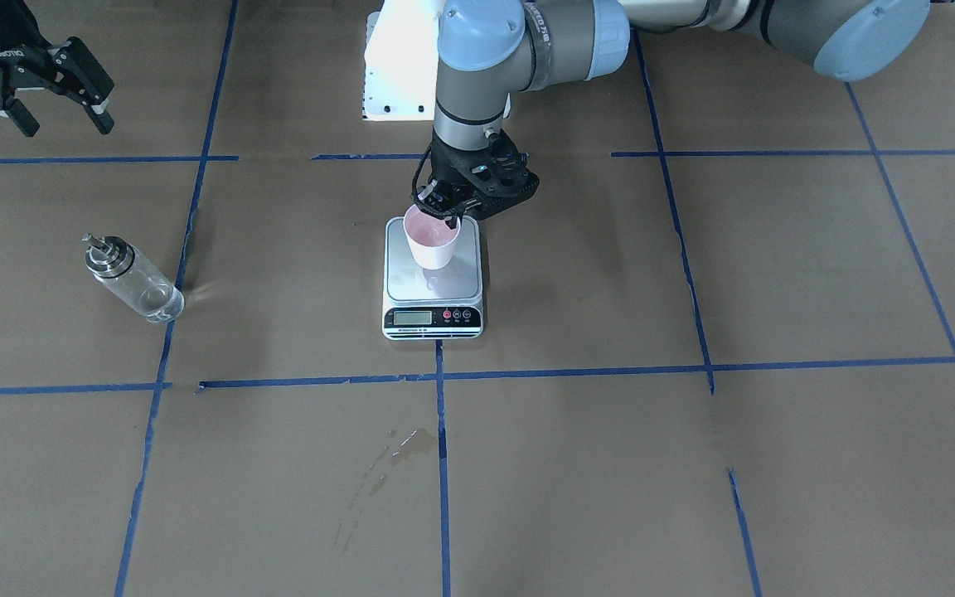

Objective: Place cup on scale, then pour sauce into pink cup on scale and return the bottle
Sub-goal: 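Carry the pink cup onto the scale with the left gripper while the right arm approaches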

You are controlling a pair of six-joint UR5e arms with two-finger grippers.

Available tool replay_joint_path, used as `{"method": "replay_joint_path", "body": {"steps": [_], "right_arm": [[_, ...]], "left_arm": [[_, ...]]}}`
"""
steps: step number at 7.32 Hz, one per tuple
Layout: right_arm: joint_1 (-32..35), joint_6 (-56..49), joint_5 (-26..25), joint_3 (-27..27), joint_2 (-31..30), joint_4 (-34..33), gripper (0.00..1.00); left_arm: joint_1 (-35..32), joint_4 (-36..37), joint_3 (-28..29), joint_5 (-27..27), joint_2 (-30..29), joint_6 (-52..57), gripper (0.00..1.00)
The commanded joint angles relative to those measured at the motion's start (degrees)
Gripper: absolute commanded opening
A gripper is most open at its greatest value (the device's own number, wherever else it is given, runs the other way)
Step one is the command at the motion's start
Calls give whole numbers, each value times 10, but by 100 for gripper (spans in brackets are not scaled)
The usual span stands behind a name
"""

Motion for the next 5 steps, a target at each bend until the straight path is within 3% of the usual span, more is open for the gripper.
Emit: {"method": "replay_joint_path", "body": {"steps": [1, 2, 3, 4, 5], "right_arm": [[-21, 7, -26, 0, -15, 20, 100], [-31, 20, -36, 0, -15, 21, 100], [-39, 24, -44, 0, -17, 28, 100], [-40, 24, -45, 0, -19, 28, 100], [-44, 24, -52, 0, -19, 29, 100]], "left_arm": [[2, -1, 2, 0, 1, 0, 0], [2, -1, 1, 0, 2, 0, 49], [2, -1, 1, 1, 2, 0, 78], [2, -1, -1, 1, 3, -1, 99], [2, -1, -6, 1, 3, 0, 100]]}}
